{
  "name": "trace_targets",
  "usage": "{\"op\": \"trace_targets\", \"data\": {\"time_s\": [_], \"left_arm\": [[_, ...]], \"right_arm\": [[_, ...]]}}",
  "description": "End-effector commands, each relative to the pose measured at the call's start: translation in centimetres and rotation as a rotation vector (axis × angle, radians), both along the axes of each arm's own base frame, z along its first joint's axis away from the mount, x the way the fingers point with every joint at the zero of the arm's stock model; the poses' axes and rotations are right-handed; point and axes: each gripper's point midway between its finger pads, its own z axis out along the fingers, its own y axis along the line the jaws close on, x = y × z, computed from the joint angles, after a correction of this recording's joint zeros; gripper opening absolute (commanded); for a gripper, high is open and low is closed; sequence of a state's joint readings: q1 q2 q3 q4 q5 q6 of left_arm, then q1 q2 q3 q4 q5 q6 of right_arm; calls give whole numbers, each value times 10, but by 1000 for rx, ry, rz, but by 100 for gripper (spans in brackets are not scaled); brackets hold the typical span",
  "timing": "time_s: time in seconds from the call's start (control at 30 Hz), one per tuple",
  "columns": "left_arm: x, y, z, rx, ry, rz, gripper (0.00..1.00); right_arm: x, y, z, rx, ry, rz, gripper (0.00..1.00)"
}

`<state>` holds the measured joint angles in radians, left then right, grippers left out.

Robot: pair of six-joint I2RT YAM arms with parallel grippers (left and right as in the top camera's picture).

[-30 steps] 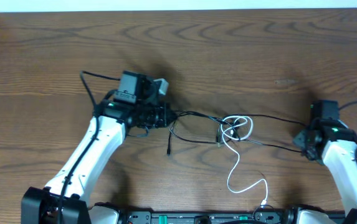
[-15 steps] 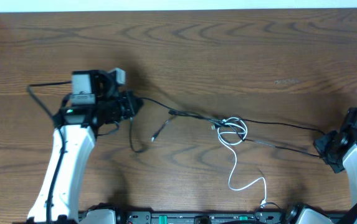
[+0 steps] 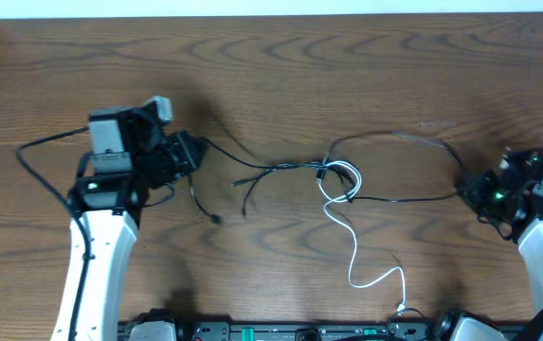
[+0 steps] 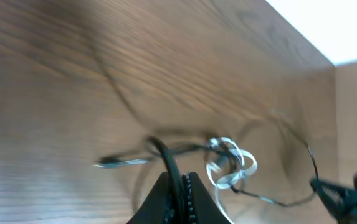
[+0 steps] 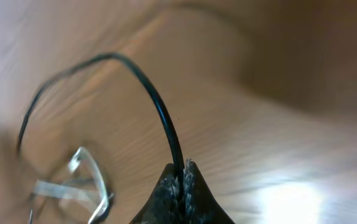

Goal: Untangle cables

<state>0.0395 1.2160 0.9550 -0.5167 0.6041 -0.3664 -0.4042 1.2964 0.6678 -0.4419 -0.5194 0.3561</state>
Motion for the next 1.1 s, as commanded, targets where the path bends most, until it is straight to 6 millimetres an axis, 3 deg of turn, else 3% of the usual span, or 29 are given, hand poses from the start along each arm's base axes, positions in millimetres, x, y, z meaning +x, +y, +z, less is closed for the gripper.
{"op": "trace_targets", "data": {"time_s": [0.0,0.1,0.3,0.5,0.8,1.07], "left_arm": [[-3,-28,3,-14,2,-83,29],[-9,-50,-6,-13,33,-151,50],[-17,-76,-25,-8,94,-230,52],[-28,-103,-50,6,173,-315,52],[-48,-150,-85,30,244,-460,52],[-56,-191,-95,17,220,-542,52]], "right_arm": [[7,52,28,50,-139,255,1],[10,82,47,24,-202,372,1],[11,121,100,-12,-357,505,1],[8,132,136,-30,-466,532,1],[6,133,139,-15,-465,521,1],[5,133,137,-12,-455,521,1]]}}
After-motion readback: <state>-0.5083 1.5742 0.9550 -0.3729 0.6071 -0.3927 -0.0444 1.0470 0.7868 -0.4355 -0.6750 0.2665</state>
